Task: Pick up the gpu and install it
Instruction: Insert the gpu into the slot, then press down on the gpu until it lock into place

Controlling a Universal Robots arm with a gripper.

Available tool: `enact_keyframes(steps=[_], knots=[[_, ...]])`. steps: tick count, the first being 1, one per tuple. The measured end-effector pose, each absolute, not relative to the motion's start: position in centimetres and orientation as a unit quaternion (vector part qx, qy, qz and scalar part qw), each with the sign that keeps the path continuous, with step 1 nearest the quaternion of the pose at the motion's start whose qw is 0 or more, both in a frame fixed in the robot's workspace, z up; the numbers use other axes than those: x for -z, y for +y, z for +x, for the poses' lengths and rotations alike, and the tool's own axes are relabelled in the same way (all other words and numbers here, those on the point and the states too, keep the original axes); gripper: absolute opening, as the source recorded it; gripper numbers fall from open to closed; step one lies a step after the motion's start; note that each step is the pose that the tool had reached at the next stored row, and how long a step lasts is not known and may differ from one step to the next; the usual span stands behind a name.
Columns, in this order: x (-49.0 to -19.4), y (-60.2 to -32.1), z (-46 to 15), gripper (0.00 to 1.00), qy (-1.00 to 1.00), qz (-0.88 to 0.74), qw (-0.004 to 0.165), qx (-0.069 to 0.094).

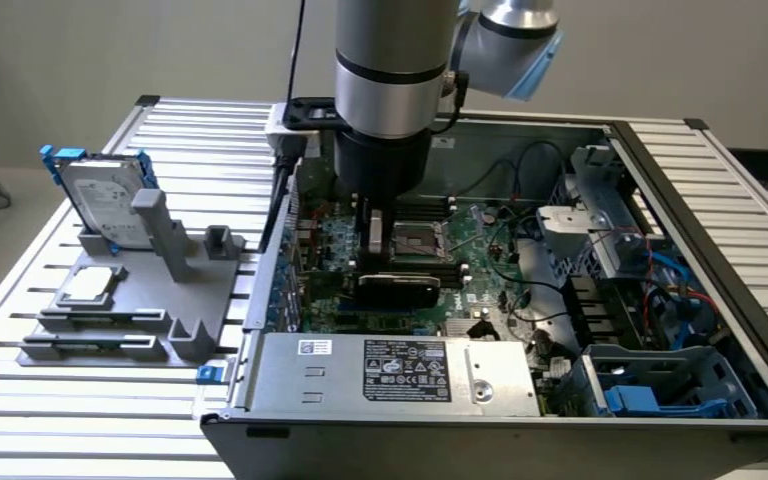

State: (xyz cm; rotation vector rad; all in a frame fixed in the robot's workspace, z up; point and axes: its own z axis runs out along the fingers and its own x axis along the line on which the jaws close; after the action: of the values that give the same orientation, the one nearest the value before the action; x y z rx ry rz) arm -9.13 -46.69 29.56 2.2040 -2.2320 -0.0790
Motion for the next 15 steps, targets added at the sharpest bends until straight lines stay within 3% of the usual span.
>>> enact_keyframes(steps=[1, 2, 4, 15], knots=[[-29.59, -46.68, -9.13, 0.26, -0.711, 0.702, 0.002, 0.025], [-29.59, -46.68, -9.13, 0.26, -0.711, 0.702, 0.002, 0.025], [-29.59, -46.68, -9.13, 0.14, -0.711, 0.702, 0.002, 0.025], [-29.6, -46.69, -9.13, 0.11, -0.711, 0.702, 0.002, 0.025]])
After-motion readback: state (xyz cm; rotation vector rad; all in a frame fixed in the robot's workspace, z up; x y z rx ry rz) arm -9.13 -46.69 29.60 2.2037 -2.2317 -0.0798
